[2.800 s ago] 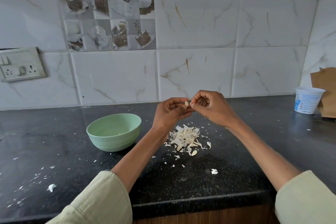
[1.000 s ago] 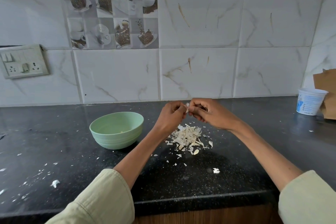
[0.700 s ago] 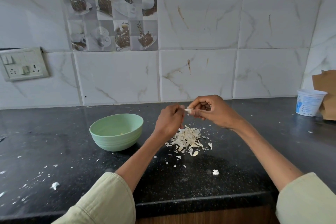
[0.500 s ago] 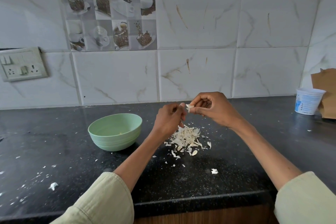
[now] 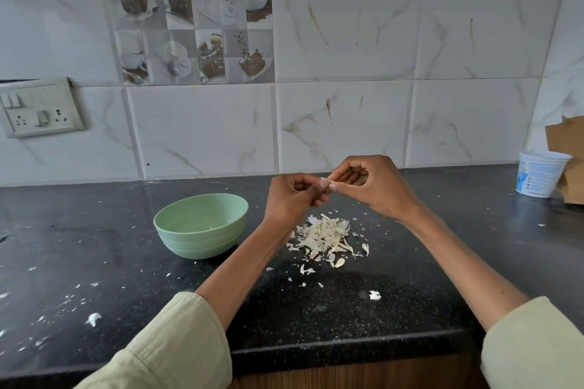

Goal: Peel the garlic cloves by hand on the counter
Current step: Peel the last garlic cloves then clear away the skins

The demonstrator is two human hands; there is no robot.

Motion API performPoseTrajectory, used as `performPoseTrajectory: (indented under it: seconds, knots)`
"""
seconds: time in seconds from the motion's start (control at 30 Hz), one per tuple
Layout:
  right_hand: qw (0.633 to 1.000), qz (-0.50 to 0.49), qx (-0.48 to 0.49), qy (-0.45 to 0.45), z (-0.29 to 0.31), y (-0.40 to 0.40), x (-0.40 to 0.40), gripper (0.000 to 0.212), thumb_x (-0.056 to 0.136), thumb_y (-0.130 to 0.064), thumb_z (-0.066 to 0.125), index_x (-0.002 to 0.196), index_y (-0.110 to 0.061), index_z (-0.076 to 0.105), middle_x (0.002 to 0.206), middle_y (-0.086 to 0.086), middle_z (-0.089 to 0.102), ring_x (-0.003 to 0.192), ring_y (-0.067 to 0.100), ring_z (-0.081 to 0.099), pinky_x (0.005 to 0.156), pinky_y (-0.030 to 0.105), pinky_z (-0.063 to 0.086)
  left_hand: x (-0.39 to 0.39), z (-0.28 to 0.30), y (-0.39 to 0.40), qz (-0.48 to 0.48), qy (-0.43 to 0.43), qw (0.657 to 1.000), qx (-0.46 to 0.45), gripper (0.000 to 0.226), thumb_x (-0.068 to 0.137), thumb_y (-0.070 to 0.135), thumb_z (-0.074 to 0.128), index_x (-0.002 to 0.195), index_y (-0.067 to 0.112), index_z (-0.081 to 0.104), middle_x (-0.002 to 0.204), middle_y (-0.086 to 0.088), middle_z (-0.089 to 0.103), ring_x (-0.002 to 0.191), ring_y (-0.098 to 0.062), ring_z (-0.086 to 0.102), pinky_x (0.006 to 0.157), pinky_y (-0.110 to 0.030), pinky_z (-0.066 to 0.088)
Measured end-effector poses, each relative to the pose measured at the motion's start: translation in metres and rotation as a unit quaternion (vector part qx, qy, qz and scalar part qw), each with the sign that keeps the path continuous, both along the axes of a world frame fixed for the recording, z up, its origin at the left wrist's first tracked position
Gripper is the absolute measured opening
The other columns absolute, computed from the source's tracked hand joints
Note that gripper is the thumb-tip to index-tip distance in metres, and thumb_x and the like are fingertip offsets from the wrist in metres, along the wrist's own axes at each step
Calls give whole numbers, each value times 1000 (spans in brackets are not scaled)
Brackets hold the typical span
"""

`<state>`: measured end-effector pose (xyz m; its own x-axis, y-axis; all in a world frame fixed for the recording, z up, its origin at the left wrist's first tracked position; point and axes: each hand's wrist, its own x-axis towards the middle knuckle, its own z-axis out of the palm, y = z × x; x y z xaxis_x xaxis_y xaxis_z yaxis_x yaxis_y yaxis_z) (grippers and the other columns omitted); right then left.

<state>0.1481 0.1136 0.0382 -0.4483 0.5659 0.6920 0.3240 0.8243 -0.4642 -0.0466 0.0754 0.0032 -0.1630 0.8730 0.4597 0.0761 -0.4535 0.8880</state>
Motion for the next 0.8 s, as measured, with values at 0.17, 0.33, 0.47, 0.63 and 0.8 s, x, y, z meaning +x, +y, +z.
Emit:
performPoseTrajectory:
  seconds: [0.17,0.33,0.47,0.63,0.8]
  knots:
    - [1000,-4,2,23,0,0,0,9,84,-16,90,90,-17,83,81,-10,78,73,3,72,67,12,51,2,3,-3,-13,-28,999,-6,18,92,8,79,103,-7,77,90,-18,80,72,-20,74,69,-24,62]
    - [1000,-2,2,17,-1,-1,-2,9,83,-17,91,89,-15,84,78,-8,78,68,2,71,63,11,50,4,3,-3,23,5,999,-28,11,92,11,78,93,0,80,85,-15,80,74,-23,75,72,-29,62]
    - [1000,7,-7,8,-3,-3,-6,11,83,-19,90,90,-14,84,78,-8,78,67,-1,70,62,10,48,4,1,-2,58,24,997,-37,11,90,13,78,88,2,79,78,-12,79,72,-20,76,74,-32,63]
    - [999,20,-34,15,-2,-2,-5,14,83,-24,89,92,-15,83,78,-5,79,71,16,75,68,24,60,5,2,-5,67,26,997,-27,12,87,16,80,86,4,78,76,-10,78,70,-18,74,77,-34,65]
    - [992,43,-109,52,-2,5,-3,12,91,-19,81,99,-9,80,84,5,80,77,20,76,73,28,62,4,3,-4,24,38,999,-21,12,93,18,80,93,5,78,82,-13,79,74,-21,74,72,-31,62]
